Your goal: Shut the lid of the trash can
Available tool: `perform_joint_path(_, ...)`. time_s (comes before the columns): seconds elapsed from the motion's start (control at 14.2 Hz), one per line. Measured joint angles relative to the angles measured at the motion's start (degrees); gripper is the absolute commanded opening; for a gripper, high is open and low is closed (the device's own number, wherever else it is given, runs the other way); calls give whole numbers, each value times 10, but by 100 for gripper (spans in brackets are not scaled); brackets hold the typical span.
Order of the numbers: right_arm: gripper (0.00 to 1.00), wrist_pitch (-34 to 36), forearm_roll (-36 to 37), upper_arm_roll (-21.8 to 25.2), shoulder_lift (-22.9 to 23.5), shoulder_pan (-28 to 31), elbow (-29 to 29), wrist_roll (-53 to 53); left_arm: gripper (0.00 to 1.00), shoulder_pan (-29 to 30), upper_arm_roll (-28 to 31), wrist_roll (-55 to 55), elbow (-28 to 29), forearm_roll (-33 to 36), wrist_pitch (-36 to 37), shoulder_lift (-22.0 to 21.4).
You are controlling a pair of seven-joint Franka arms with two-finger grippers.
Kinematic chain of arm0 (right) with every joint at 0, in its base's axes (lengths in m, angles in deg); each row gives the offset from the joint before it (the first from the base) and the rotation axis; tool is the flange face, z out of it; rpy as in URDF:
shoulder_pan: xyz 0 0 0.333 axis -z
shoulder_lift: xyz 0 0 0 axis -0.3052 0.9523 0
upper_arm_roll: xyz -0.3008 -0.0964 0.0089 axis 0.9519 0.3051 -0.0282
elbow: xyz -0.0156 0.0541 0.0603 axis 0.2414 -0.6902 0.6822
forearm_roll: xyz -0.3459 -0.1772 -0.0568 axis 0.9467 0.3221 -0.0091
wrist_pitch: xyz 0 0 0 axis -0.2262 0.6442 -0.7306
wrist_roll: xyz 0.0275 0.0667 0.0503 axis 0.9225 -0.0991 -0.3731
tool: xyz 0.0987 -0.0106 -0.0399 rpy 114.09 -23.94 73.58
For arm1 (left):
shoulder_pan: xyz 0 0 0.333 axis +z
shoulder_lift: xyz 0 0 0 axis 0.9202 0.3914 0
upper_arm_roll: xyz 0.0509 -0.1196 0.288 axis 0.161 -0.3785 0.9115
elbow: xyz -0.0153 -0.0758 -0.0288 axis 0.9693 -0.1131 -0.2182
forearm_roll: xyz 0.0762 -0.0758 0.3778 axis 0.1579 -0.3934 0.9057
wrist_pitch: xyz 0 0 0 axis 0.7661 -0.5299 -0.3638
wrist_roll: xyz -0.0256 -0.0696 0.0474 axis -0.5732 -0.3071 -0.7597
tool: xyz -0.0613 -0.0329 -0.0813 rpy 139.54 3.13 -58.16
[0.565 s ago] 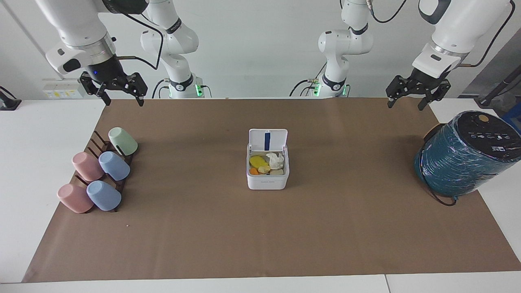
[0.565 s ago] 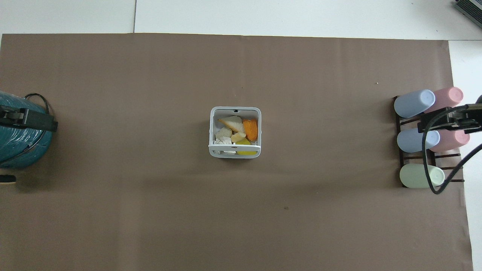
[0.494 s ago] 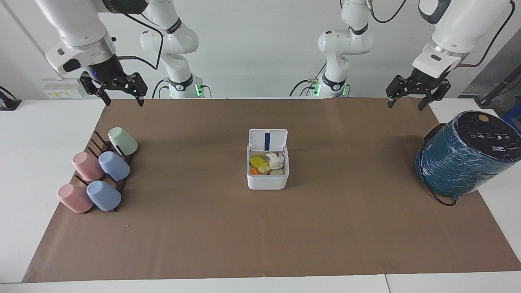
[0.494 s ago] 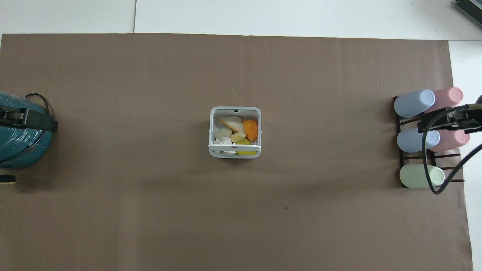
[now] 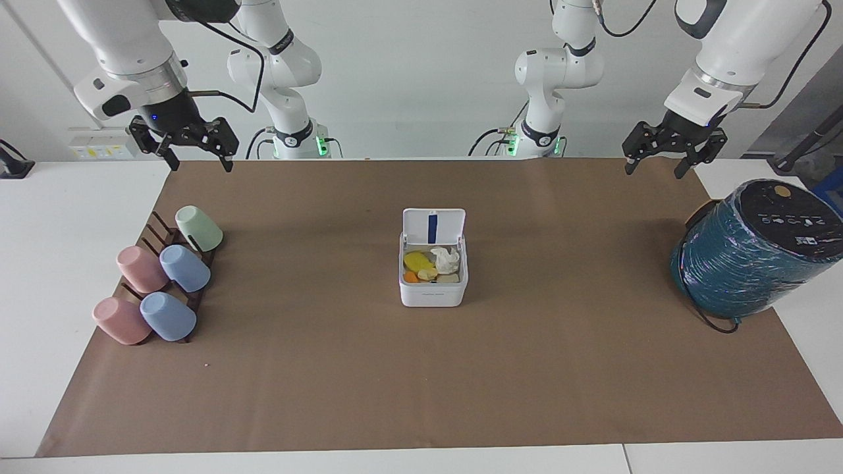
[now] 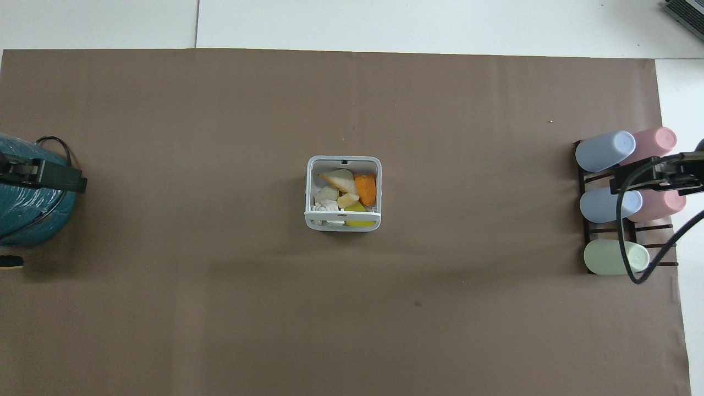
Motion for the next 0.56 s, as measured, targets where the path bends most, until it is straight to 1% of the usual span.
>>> perform_joint_path(0.14, 100, 0, 0, 0, 0, 0, 0, 0, 100, -9, -6, 0, 4, 0, -8, -1)
perform_joint_path(0.21, 100, 0, 0, 0, 0, 0, 0, 0, 100, -23, -8, -3, 12, 0, -22, -3)
perform_joint_path(0.28, 100, 0, 0, 0, 0, 0, 0, 0, 81, -36, -10, -12, 24, 0, -41, -6)
perform_joint_path(0.42, 100, 0, 0, 0, 0, 0, 0, 0, 56, -67, -13, -39, 60, 0, -85, -18)
perform_joint_path(0.56, 100, 0, 0, 0, 0, 0, 0, 0, 20, -94, -14, -47, 94, 0, -119, -31)
